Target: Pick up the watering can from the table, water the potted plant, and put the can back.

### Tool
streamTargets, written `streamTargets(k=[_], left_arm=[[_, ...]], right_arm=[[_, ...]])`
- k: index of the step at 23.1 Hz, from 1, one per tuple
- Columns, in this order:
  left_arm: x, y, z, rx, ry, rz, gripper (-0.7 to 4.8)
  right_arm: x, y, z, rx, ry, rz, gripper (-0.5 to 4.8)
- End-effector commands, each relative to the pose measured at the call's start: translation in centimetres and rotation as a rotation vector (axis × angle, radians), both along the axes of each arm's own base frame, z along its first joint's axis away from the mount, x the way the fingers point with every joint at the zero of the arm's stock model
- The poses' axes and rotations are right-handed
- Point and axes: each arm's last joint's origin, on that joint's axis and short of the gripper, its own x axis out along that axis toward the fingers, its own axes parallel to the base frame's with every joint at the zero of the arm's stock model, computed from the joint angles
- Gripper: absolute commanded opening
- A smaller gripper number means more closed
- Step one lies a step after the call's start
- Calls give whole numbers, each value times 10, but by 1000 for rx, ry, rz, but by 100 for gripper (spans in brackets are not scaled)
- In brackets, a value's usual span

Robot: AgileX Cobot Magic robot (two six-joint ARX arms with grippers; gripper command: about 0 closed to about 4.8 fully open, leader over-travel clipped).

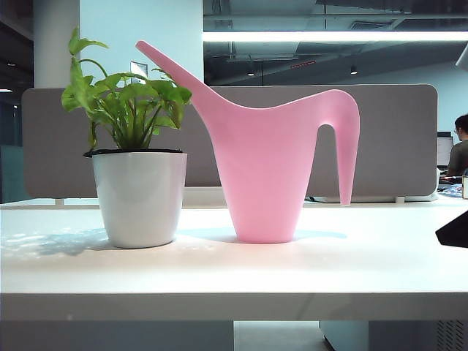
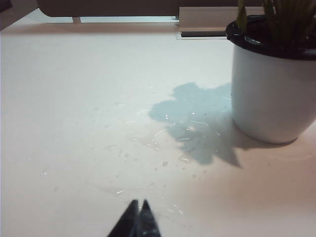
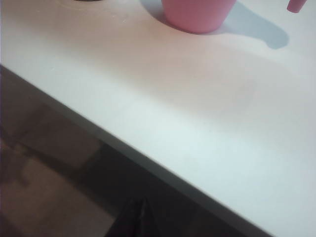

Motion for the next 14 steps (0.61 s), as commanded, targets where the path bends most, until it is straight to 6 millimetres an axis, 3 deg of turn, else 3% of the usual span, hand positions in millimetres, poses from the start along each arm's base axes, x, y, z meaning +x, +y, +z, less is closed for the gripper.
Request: streamTargets(k=[1, 4, 10, 14], left_arm=[[0, 0, 0, -1, -2, -5, 3], [0, 0, 0, -1, -2, -4, 3], [0, 0, 0, -1, -1, -6, 3], [0, 0, -1, -1, 3, -8, 3]], right_arm=[[0, 0, -2, 3, -4, 0, -5], [2, -6, 2, 36, -29, -36, -5], [9, -47, 26, 182, -282, -409, -5], [13, -67, 27, 155, -307, -617, -5]])
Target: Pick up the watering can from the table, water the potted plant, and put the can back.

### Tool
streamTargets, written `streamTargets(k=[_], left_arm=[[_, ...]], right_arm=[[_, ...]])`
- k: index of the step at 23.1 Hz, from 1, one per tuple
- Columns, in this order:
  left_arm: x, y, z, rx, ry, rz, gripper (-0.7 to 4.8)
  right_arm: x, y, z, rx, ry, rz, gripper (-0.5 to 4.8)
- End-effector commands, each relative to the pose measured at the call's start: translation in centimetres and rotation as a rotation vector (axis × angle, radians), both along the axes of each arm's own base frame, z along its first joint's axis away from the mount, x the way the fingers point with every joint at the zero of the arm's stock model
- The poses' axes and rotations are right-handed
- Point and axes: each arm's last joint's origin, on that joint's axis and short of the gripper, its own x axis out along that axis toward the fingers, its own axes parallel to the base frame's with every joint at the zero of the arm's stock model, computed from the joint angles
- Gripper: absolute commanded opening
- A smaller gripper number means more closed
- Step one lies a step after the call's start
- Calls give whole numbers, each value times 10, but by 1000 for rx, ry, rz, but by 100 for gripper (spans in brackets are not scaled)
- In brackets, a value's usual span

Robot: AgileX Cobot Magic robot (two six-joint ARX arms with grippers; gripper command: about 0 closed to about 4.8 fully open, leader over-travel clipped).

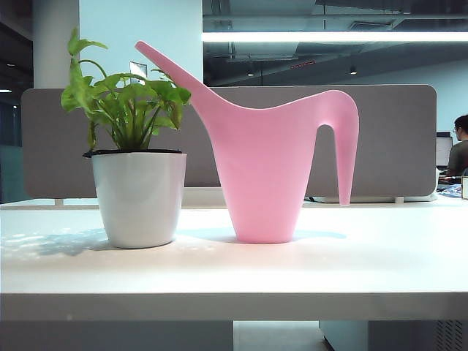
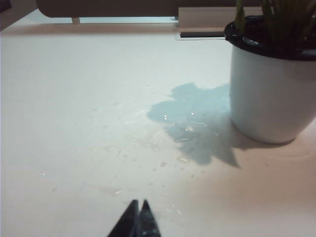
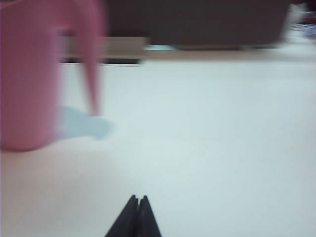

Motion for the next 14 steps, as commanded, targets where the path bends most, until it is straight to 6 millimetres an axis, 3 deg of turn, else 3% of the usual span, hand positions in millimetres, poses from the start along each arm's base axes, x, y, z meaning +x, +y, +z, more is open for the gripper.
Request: streamTargets(k=[1, 9, 14], left_arm=[[0, 0, -1, -1, 4, -5, 3], [0, 0, -1, -1, 4, -3, 3], [0, 0, -1, -1, 4, -3, 3]], right_arm=[[1, -11, -2, -3, 5, -123, -5], [1, -17, -5, -7, 40, -177, -5], [1, -12, -10, -105, 91, 1, -5]])
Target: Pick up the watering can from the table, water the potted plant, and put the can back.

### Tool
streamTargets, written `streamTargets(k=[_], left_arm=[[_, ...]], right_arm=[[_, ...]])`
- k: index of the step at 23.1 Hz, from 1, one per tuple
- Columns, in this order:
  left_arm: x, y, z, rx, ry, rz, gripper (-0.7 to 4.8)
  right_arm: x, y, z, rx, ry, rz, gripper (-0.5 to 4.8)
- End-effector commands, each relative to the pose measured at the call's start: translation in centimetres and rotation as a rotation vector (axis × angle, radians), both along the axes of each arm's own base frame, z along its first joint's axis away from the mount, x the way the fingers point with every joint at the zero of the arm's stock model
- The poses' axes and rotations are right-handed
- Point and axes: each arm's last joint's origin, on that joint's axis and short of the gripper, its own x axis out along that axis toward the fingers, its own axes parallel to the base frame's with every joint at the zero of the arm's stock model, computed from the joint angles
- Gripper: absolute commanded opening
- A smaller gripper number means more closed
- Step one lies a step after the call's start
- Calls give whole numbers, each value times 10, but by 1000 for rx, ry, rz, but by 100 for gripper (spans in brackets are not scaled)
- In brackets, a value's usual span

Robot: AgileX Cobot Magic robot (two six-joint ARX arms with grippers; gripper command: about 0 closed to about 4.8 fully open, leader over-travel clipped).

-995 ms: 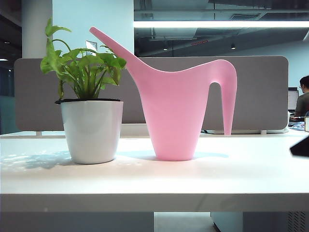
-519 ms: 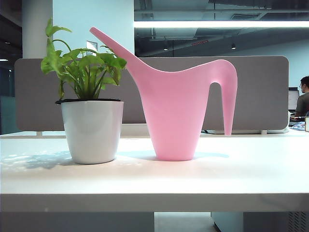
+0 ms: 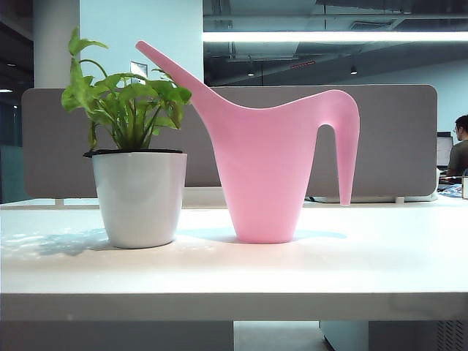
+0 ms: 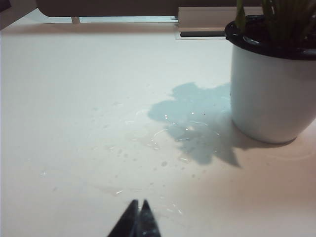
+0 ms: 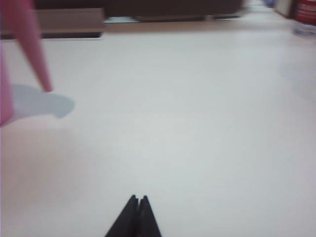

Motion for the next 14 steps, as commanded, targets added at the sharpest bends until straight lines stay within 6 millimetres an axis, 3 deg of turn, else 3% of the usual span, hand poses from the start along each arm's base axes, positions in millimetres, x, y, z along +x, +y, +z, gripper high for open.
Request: streamTargets(k=[1, 14], left_arm=[[0, 0, -1, 0, 3, -2, 3], [0, 0, -1, -1, 3, -3, 3]], right_arm=[[0, 1, -1, -124, 3, 55, -5], [0, 1, -1, -125, 3, 53, -5]])
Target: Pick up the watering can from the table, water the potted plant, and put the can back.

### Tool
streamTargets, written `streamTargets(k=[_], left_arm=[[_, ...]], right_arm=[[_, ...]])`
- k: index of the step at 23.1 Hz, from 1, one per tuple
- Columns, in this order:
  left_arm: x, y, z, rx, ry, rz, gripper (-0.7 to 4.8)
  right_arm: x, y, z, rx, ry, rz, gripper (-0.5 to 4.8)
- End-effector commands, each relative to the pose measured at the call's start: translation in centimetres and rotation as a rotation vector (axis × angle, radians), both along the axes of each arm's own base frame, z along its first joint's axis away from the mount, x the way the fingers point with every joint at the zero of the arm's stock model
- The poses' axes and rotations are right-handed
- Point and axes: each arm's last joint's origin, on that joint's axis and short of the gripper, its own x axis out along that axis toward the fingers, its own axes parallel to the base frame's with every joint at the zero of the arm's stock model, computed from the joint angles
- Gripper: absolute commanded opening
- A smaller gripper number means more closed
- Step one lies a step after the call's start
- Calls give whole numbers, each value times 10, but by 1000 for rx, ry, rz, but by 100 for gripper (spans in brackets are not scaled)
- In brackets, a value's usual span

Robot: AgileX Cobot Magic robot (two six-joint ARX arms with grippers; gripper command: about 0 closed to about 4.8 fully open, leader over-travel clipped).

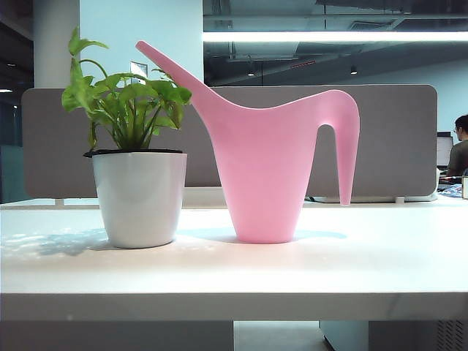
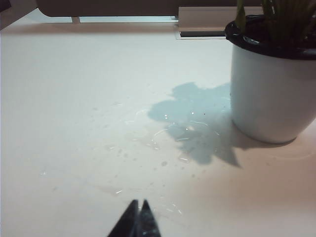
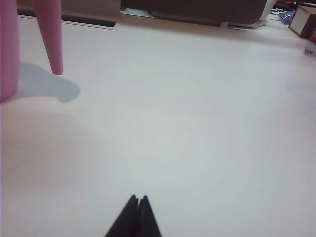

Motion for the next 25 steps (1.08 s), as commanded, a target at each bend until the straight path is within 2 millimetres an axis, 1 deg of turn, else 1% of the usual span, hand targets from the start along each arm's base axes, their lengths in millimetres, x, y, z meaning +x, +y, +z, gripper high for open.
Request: streamTargets(k=[1, 19, 22, 25], left_arm=[[0, 0, 0, -1, 2, -3, 3], [0, 0, 0, -1, 2, -4, 3], [0, -1, 0, -64, 4, -5, 3], [0, -1, 0, -69, 4, -4, 3]], right_arm=[[0, 0, -1, -3, -7, 3, -5], [0, 0, -1, -3, -7, 3, -5], [0, 0, -1, -3, -7, 4, -5], [0, 0, -1, -3, -8, 4, -5]])
